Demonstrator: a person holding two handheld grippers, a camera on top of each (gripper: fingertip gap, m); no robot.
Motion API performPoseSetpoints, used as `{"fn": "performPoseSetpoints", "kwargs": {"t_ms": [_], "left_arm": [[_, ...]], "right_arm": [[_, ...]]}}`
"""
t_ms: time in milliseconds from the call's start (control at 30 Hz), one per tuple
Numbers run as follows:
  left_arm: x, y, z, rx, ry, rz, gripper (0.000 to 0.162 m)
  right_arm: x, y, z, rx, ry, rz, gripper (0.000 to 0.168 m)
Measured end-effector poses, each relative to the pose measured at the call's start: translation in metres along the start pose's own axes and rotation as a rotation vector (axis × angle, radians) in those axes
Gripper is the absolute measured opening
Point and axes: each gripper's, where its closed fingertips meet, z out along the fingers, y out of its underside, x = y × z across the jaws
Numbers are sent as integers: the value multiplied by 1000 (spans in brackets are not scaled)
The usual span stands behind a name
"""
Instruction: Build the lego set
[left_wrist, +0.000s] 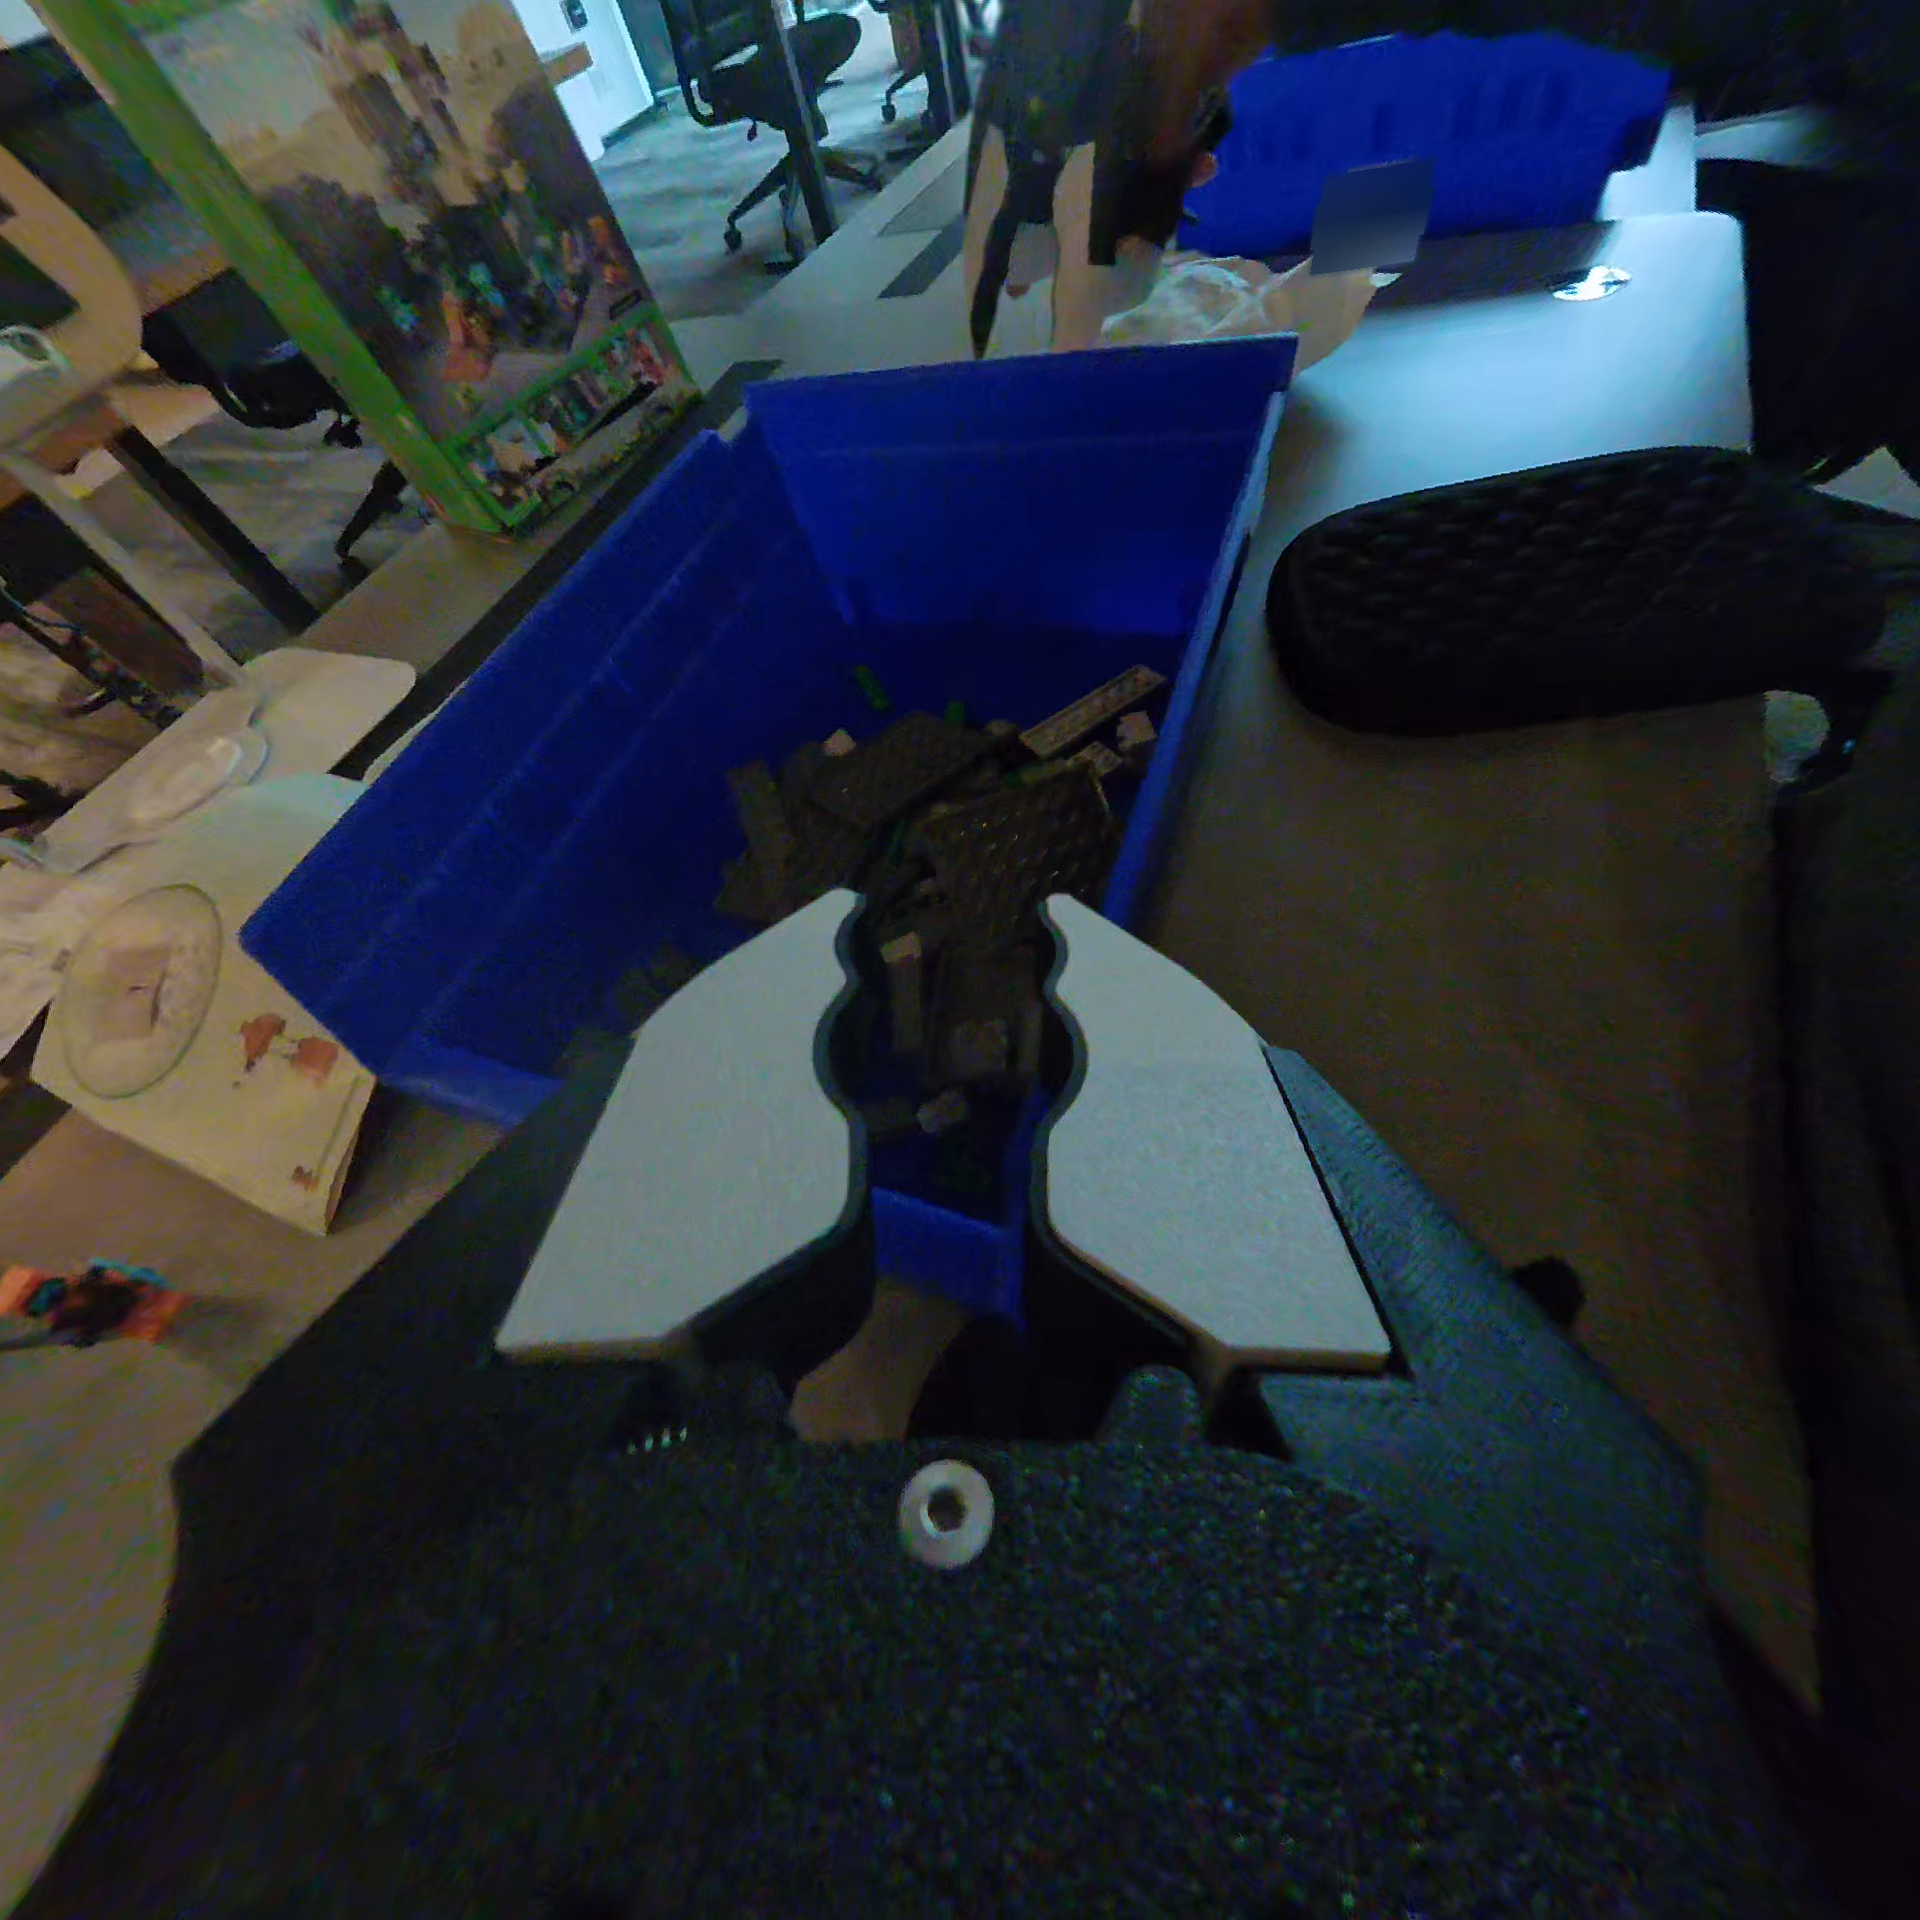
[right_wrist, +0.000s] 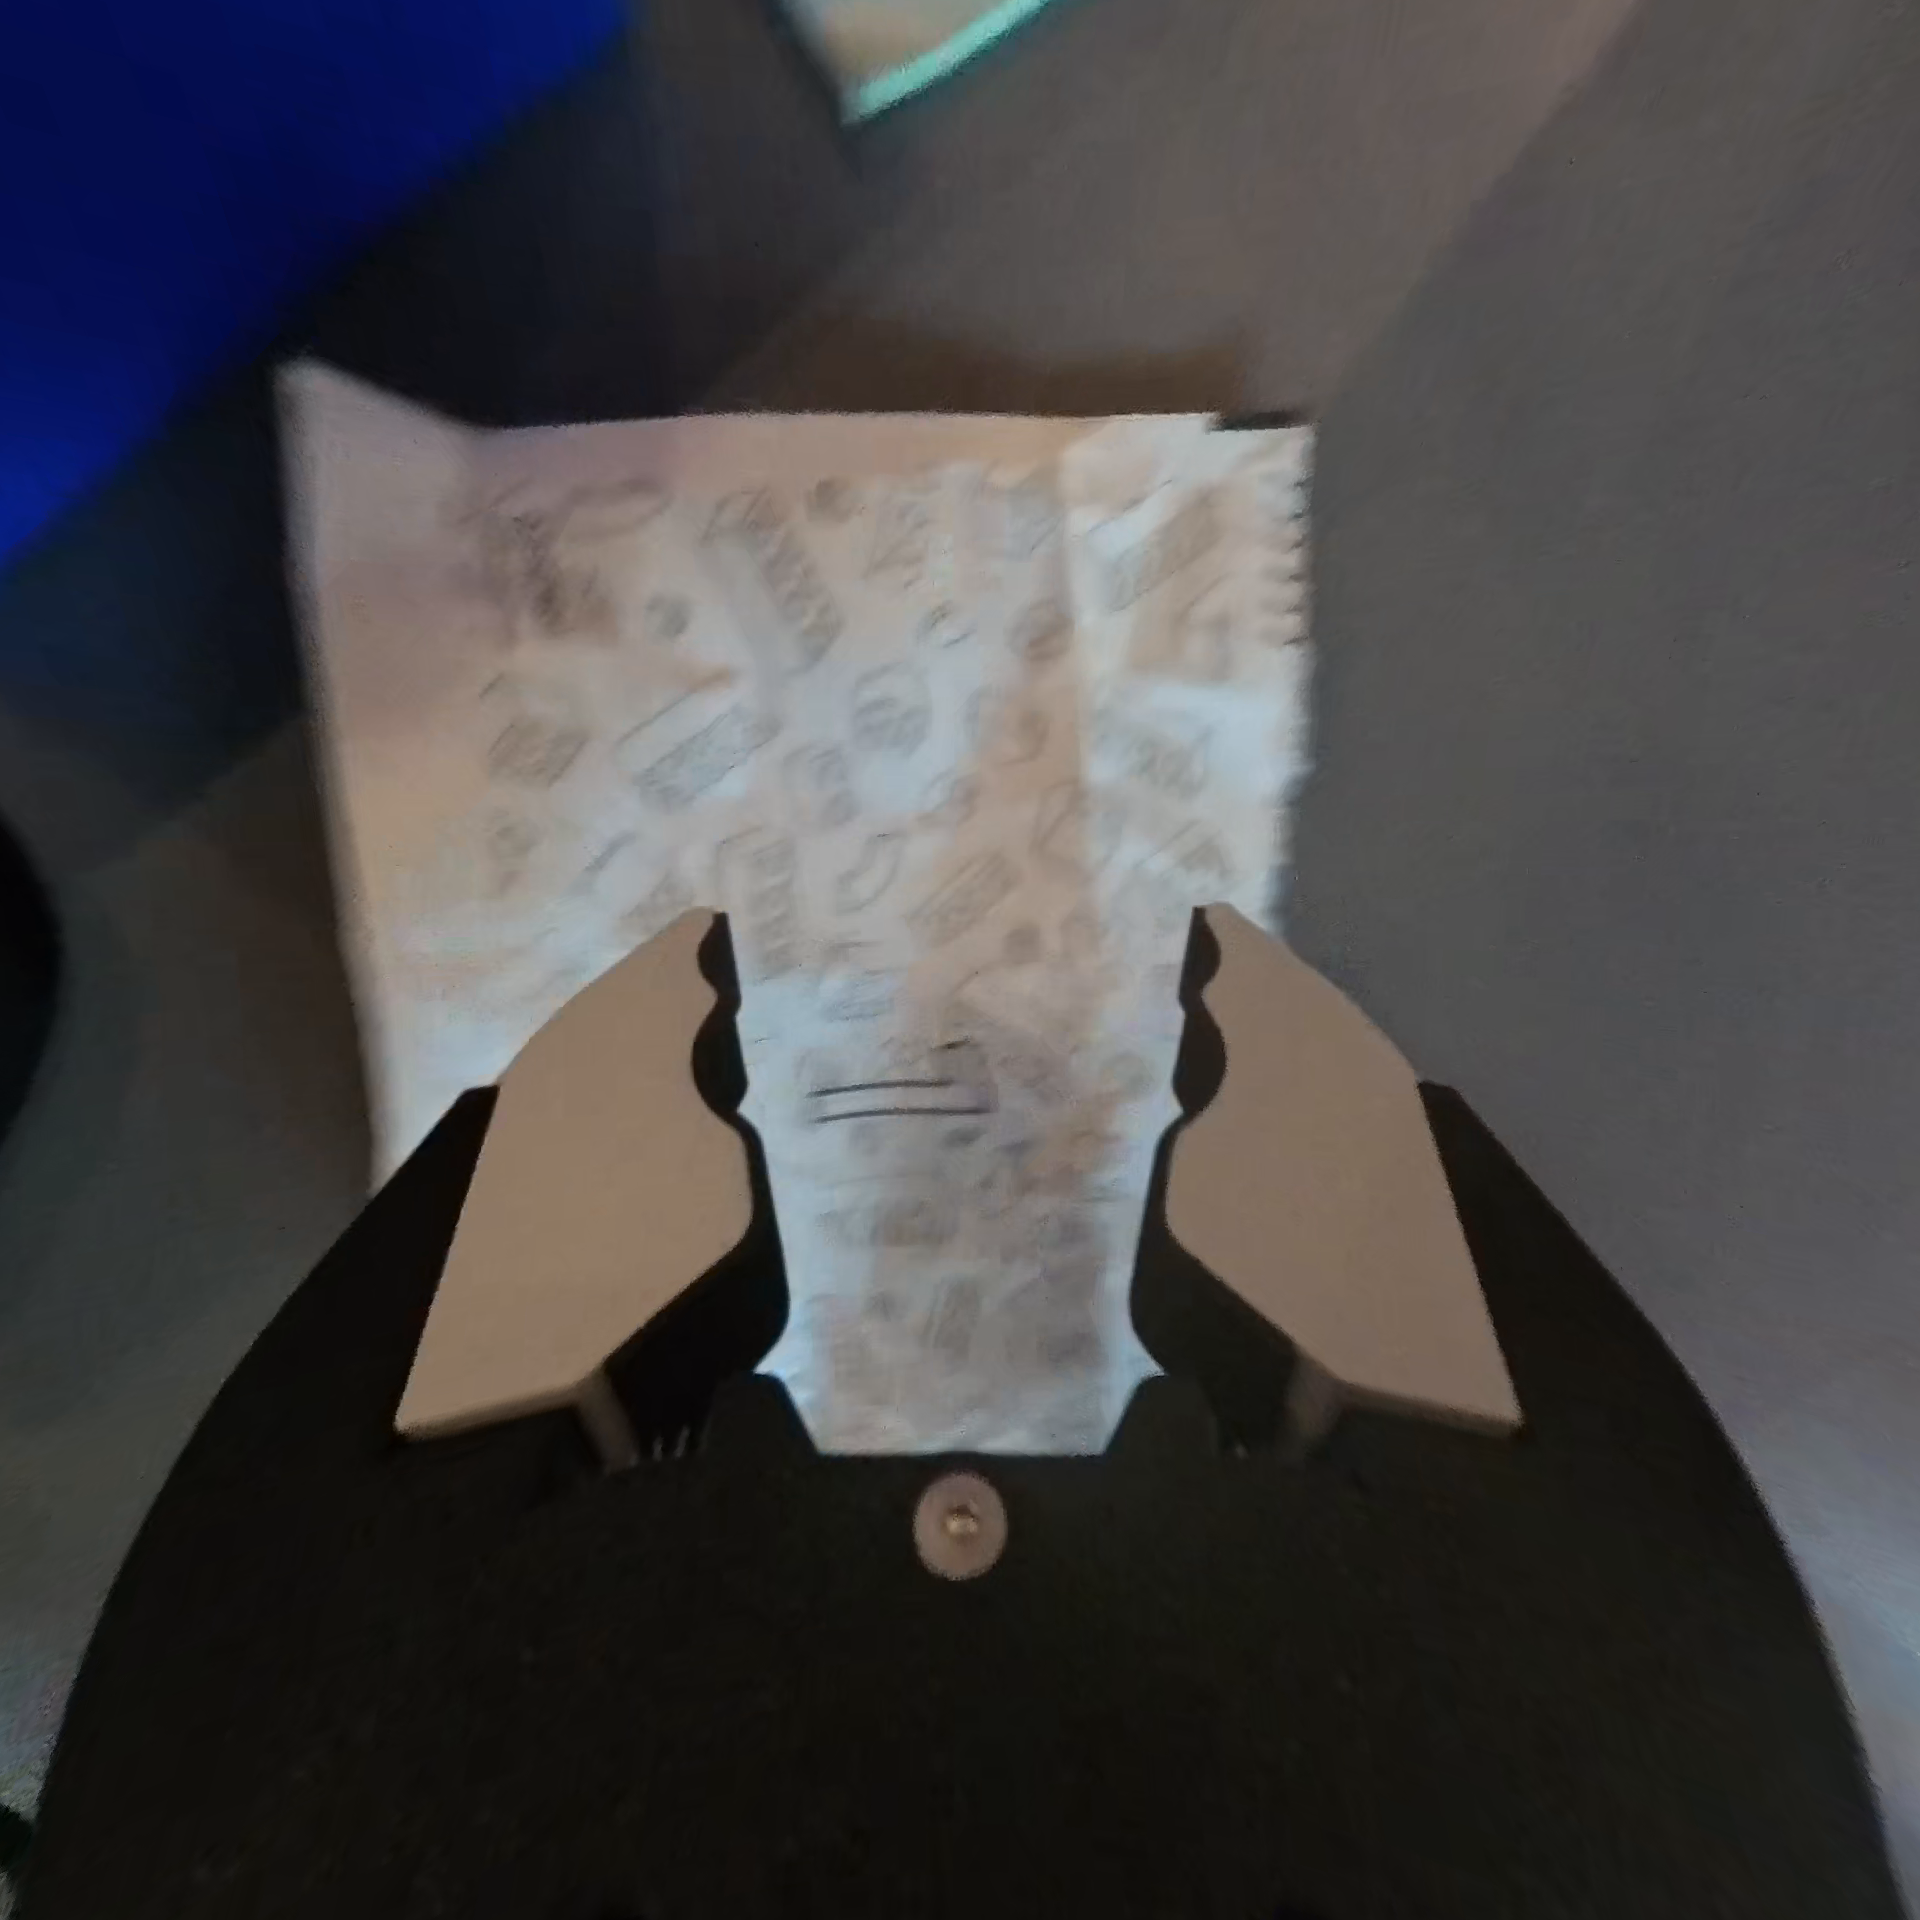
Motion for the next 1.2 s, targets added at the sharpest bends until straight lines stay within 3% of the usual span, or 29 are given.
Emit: {"fn": "performPoseSetpoints", "kwargs": {"t_ms": [133,267,333,633,700,767,1067,1200], "left_arm": [[-1,1,-4,8,-11,-16,29],[-4,7,-9,6,-32,-34,29],[-6,10,-11,9,-38,-52,28],[-10,12,-10,19,-36,-53,28],[-9,12,-8,24,-26,-59,28],[-8,13,-6,25,-18,-61,28],[-7,9,-10,12,-19,-71,28],[-13,10,-16,13,-41,-98,28]], "right_arm": [[26,7,9,-51,-23,49,72],[31,16,23,-88,1,33,35],[31,13,21,-61,2,41,0],[37,7,-2,25,24,151,0],[38,0,-5,44,0,167,31],[41,-6,-1,52,-22,143,41],[71,-30,37,-56,-282,154,49],[58,-31,37,-74,-403,125,34]]}}
